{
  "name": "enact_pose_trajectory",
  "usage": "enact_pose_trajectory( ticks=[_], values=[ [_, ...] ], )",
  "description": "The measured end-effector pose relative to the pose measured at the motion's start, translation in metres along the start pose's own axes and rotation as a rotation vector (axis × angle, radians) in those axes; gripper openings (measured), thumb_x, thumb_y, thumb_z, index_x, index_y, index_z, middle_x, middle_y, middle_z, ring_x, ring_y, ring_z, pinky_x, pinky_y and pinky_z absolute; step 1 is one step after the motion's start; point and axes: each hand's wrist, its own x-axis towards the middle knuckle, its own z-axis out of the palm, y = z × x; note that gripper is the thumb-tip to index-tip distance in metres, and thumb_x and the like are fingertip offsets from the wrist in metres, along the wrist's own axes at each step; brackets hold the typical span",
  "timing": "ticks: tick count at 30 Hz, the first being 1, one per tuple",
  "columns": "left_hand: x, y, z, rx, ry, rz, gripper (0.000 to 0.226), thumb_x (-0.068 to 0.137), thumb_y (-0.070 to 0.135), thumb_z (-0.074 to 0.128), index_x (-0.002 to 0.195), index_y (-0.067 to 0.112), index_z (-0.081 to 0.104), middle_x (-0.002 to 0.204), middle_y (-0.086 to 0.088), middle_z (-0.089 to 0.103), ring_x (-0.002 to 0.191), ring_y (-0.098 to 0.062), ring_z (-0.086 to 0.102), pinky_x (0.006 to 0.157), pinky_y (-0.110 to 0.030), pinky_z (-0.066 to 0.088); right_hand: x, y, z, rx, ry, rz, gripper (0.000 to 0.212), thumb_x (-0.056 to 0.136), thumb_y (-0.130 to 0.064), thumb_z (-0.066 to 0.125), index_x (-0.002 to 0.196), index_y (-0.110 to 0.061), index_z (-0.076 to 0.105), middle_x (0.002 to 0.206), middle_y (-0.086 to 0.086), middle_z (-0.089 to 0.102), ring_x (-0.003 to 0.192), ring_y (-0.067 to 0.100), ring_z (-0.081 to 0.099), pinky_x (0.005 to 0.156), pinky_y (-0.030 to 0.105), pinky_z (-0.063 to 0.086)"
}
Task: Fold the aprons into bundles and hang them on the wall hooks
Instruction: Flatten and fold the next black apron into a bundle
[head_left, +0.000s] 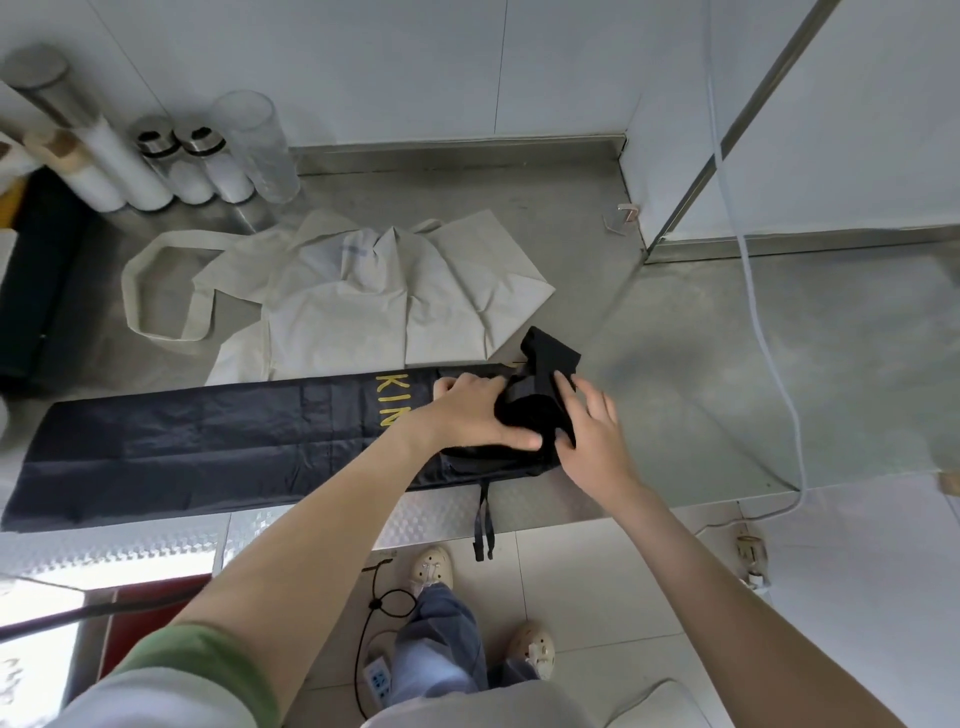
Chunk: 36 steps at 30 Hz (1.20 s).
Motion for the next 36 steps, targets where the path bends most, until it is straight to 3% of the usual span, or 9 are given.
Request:
enact_pose_trajectory(
  ticks=[3,6,10,14,17,20,24,28,36],
  values=[
    [0.000,-0.009,0.015,0.502,0.012,0.095,0.097,0.065,0.077,0.063,0.136,0.016,0.037,0.129,-0.001,0.039,0.127,-0.022,0.030,0.112,-0.043,0.013,0.008,-0.008,0.003,-0.018,-0.117,0.007,0.079,0.089,-0.001,0.049,0.154,-0.025,0.009,0.159,-0.003,0.016,0.147,0.015,0.010,0.114,0.027,0.021],
    [0.004,-0.015,0.024,0.695,0.077,0.162,0.089,0.072,0.067,0.063,0.136,0.012,0.035,0.129,-0.004,0.039,0.123,-0.025,0.035,0.109,-0.042,0.019,0.016,-0.009,0.010,-0.044,-0.195,0.024,0.065,0.097,-0.004,0.040,0.153,-0.018,0.012,0.160,-0.004,0.015,0.148,0.010,0.009,0.112,0.020,0.020],
    [0.002,-0.015,0.021,0.606,0.099,0.277,0.045,0.092,0.039,0.051,0.127,0.011,0.053,0.125,-0.008,0.048,0.118,-0.026,0.041,0.101,-0.039,0.030,0.016,-0.007,0.011,-0.077,-0.188,0.065,0.060,0.095,0.007,0.034,0.151,-0.008,0.019,0.159,0.003,0.018,0.147,0.012,0.014,0.109,0.013,0.014],
    [-0.010,-0.014,0.003,0.168,0.115,0.214,0.023,0.098,0.025,0.042,0.101,0.008,0.057,0.101,-0.011,0.062,0.097,-0.031,0.058,0.082,-0.039,0.045,0.013,-0.007,0.007,-0.026,-0.138,0.098,0.064,0.093,0.010,0.035,0.151,-0.010,0.020,0.158,0.004,0.022,0.145,0.016,0.023,0.108,0.020,0.025],
    [-0.019,-0.024,-0.012,-0.021,0.215,0.138,0.027,0.100,0.034,0.042,0.100,0.011,0.056,0.088,-0.008,0.065,0.082,-0.026,0.060,0.075,-0.040,0.049,0.008,-0.004,0.010,0.065,-0.038,0.116,0.076,0.089,0.015,0.037,0.153,-0.020,0.015,0.159,-0.002,0.019,0.147,0.013,0.018,0.107,0.014,0.020],
    [-0.029,-0.044,-0.021,0.191,0.164,0.141,0.029,0.094,0.048,0.052,0.094,0.018,0.053,0.076,0.007,0.054,0.074,-0.016,0.052,0.065,-0.031,0.040,0.004,0.004,0.009,0.123,0.027,0.172,0.081,0.089,0.015,0.039,0.154,-0.023,0.011,0.161,-0.002,0.013,0.148,0.013,0.011,0.111,0.016,0.016],
    [-0.041,-0.078,-0.022,0.508,0.009,0.048,0.024,0.097,0.034,0.049,0.115,0.020,0.054,0.104,-0.002,0.064,0.098,-0.023,0.061,0.076,-0.033,0.045,-0.002,0.017,0.005,0.065,-0.011,0.145,0.079,0.089,0.015,0.040,0.154,-0.021,0.012,0.160,-0.003,0.013,0.149,0.015,0.005,0.114,0.018,0.008],
    [-0.048,-0.094,-0.017,0.770,0.069,-0.052,0.034,0.096,0.023,0.044,0.129,0.018,0.046,0.120,-0.003,0.058,0.112,-0.023,0.054,0.093,-0.033,0.037,-0.004,0.023,0.004,0.075,-0.035,0.132,0.083,0.087,0.017,0.042,0.153,-0.021,0.010,0.160,-0.001,0.016,0.148,0.019,0.011,0.119,0.026,0.011],
    [-0.047,-0.070,-0.033,0.715,-0.070,-0.219,0.068,0.085,0.072,0.037,0.130,0.022,0.050,0.138,-0.010,0.038,0.131,-0.031,0.032,0.106,-0.046,0.024,-0.004,0.019,0.002,-0.280,-0.136,-0.037,0.070,0.095,0.002,0.041,0.153,-0.026,0.012,0.161,-0.003,0.004,0.149,0.015,-0.005,0.116,0.024,0.001]
  ],
)
